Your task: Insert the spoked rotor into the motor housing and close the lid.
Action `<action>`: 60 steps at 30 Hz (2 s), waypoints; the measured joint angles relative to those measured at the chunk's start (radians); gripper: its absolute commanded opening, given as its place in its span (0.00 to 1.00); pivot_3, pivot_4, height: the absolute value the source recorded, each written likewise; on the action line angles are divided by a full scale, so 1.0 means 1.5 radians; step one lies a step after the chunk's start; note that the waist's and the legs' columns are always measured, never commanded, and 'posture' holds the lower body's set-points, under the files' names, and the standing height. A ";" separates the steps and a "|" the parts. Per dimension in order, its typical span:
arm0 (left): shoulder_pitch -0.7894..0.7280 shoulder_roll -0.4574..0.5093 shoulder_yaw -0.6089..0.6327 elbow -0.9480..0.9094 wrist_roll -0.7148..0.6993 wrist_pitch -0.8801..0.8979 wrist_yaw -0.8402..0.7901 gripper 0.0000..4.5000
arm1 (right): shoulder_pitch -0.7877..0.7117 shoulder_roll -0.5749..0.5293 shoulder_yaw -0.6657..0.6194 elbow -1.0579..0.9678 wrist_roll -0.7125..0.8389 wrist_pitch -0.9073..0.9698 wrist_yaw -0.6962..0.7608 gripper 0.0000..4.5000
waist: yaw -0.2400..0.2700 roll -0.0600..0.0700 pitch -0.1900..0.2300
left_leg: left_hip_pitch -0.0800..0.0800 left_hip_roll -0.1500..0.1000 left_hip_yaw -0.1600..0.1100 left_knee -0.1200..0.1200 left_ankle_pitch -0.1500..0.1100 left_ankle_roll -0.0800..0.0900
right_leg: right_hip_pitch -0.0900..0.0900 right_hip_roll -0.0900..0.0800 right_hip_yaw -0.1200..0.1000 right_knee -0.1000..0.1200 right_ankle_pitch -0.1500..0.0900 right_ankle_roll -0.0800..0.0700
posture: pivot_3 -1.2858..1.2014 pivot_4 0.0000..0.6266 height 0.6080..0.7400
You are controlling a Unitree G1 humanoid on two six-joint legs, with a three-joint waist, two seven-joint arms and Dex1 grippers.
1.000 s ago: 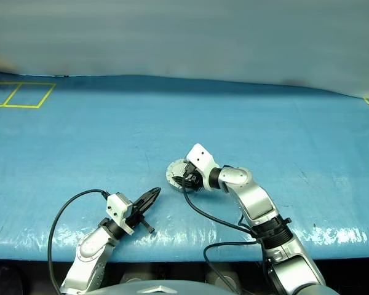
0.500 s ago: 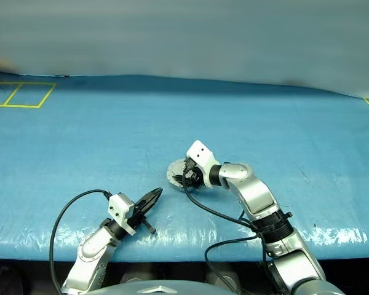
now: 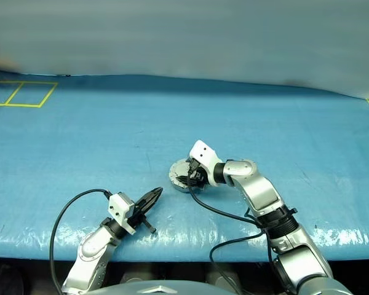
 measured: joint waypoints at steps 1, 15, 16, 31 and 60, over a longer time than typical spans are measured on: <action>-0.001 0.000 0.000 0.000 0.000 0.000 0.000 0.00 | 0.000 0.000 0.000 0.005 -0.001 -0.009 0.002 0.68 | 0.000 0.000 0.000 | 0.000 0.000 0.000 0.000 0.000 0.000 | 0.000 0.000 0.000 0.000 0.000 0.000 | 0.52 0.24 1.00; 0.001 -0.001 -0.001 0.000 0.003 0.000 0.004 0.00 | 0.003 0.021 -0.003 0.060 -0.013 -0.098 0.008 0.68 | -0.001 0.000 0.000 | 0.000 0.000 0.000 0.000 0.000 0.000 | 0.000 0.000 0.000 0.000 0.000 0.000 | 0.52 0.24 1.00; 0.001 -0.001 -0.001 0.000 0.004 0.000 0.005 0.00 | 0.005 0.023 -0.004 0.063 -0.013 -0.106 0.007 0.68 | -0.001 0.000 0.000 | 0.000 0.000 0.000 0.000 0.000 0.000 | 0.000 0.000 0.000 0.000 0.000 0.000 | 0.52 0.24 1.00; 0.006 -0.001 -0.001 0.000 0.005 -0.001 0.005 0.00 | 0.034 0.052 -0.016 0.036 -0.010 -0.054 -0.028 0.68 | -0.002 0.000 -0.001 | 0.001 0.001 0.000 0.000 0.000 0.000 | 0.001 0.000 0.000 0.000 0.000 0.000 | 0.52 0.24 1.00; -0.004 -0.013 -0.001 -0.001 0.008 0.010 0.007 0.00 | -0.013 0.005 0.000 0.092 -0.019 -0.113 0.059 0.68 | 0.005 0.002 -0.004 | 0.001 0.000 0.000 0.000 0.000 0.000 | 0.001 0.001 0.000 0.000 0.000 -0.001 | 0.52 0.24 1.00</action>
